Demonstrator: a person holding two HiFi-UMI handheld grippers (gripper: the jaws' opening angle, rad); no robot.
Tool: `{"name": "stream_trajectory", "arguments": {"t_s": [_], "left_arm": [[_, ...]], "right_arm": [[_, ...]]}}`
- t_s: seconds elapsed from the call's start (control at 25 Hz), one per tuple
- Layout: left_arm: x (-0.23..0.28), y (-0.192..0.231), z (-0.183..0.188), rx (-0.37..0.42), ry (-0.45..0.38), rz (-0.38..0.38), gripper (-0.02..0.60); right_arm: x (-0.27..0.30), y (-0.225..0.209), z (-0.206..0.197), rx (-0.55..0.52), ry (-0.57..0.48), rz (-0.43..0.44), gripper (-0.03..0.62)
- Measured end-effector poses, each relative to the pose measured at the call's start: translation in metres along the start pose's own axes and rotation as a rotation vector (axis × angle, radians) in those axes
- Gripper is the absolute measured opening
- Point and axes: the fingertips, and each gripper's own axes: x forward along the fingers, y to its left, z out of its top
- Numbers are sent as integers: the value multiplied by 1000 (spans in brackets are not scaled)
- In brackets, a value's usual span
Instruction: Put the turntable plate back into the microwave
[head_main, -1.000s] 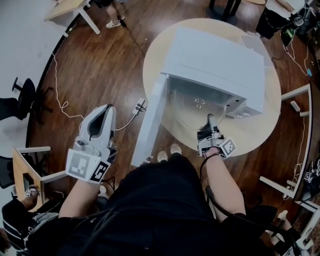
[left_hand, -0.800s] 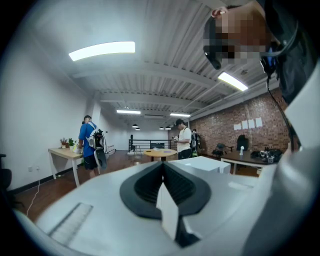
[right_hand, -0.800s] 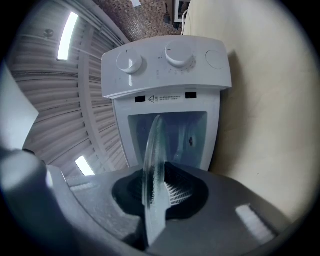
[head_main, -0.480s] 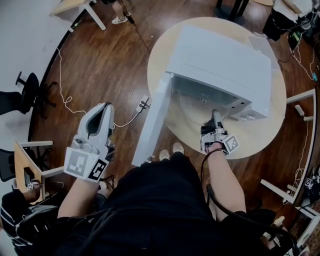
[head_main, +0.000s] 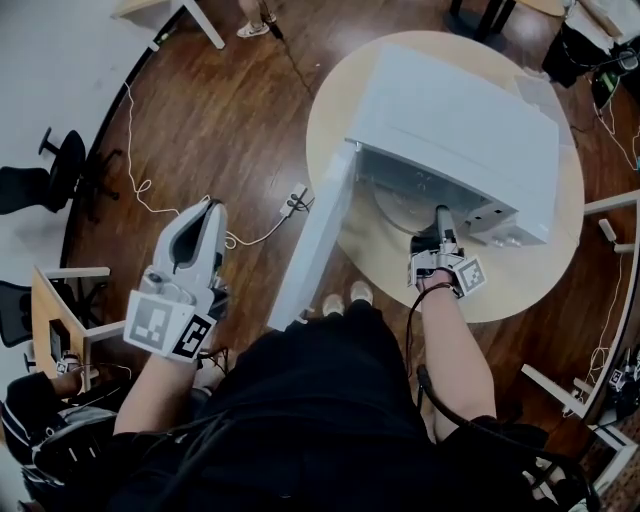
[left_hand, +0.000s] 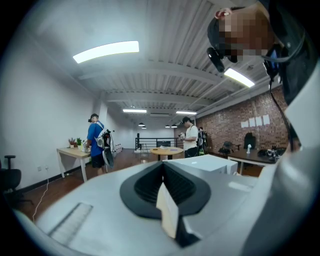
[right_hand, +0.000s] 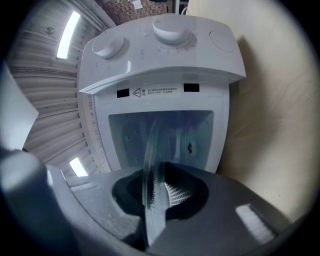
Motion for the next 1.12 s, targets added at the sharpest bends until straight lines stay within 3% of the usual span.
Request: {"name": "stream_trajectory", "arguments": {"t_s": [1.12], "left_arm": [[-4, 6, -3, 14, 57, 39, 8]], "right_arm": [[44, -16, 24, 8, -71, -30, 31]]}}
